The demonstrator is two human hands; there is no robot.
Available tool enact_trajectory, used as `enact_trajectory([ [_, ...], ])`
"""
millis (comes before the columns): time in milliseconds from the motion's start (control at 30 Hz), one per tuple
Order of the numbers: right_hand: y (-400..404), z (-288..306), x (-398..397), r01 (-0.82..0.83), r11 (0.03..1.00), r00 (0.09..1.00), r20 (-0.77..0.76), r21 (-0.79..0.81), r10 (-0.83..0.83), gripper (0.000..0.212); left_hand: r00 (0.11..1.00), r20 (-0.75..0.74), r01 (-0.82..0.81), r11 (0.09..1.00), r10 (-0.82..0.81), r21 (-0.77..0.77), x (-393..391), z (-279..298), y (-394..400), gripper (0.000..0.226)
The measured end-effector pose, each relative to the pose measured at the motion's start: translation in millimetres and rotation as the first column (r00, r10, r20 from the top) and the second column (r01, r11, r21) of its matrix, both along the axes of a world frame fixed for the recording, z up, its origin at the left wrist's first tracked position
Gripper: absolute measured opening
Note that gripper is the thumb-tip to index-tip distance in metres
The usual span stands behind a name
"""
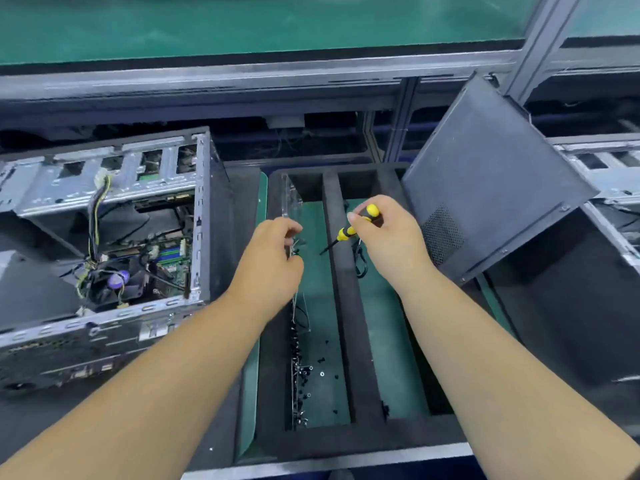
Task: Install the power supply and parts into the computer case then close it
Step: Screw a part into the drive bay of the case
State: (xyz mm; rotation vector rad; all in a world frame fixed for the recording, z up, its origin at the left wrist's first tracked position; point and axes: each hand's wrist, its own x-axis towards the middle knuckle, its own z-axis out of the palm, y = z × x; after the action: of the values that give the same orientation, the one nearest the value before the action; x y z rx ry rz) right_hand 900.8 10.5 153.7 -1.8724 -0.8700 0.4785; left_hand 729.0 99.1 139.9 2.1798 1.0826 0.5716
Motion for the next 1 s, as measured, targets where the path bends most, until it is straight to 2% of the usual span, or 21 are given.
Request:
enact_trajectory([
  [100,-1,-14,4,-0.026,0.999,1.000,-0.010,-0.039,0.025,0.010,0.992,-0.119,-0.058,0.997,0.052,-0.042,-8,-47,-16,0.048],
  [167,-2,-26,5,-0.049,0.996,0.999,-0.012,-0.071,0.048,0.009,0.967,-0.250,-0.051,0.999,0.048,-0.003,-20,-77,-24,0.049],
  [267,-4,-43,4,-0.086,0.989,0.996,-0.027,-0.119,0.083,0.008,0.937,-0.346,-0.005,0.996,0.037,0.094,-34,-104,-29,0.045],
  [500,-9,-80,-12,-0.165,0.969,0.985,-0.073,-0.184,0.154,0.009,0.952,-0.297,-0.018,0.980,0.077,0.197,-37,-116,-32,0.037],
  [667,-9,-101,-25,-0.200,0.961,0.980,-0.035,-0.192,0.197,0.009,0.950,-0.291,-0.041,0.973,0.108,0.228,-35,-117,-30,0.034],
  [767,-2,-111,-25,-0.168,0.974,0.986,-0.011,-0.154,0.168,0.006,0.950,-0.291,-0.045,0.971,0.115,0.235,-34,-116,-30,0.035],
  [867,16,-116,-20,-0.095,0.991,0.995,-0.010,-0.092,0.095,0.017,0.947,-0.297,-0.051,0.972,0.120,0.229,-34,-115,-31,0.039],
  [1000,49,-118,-12,-0.067,0.994,0.993,0.093,-0.088,0.075,0.023,0.943,-0.312,-0.047,0.975,0.114,0.215,-34,-115,-30,0.044],
])
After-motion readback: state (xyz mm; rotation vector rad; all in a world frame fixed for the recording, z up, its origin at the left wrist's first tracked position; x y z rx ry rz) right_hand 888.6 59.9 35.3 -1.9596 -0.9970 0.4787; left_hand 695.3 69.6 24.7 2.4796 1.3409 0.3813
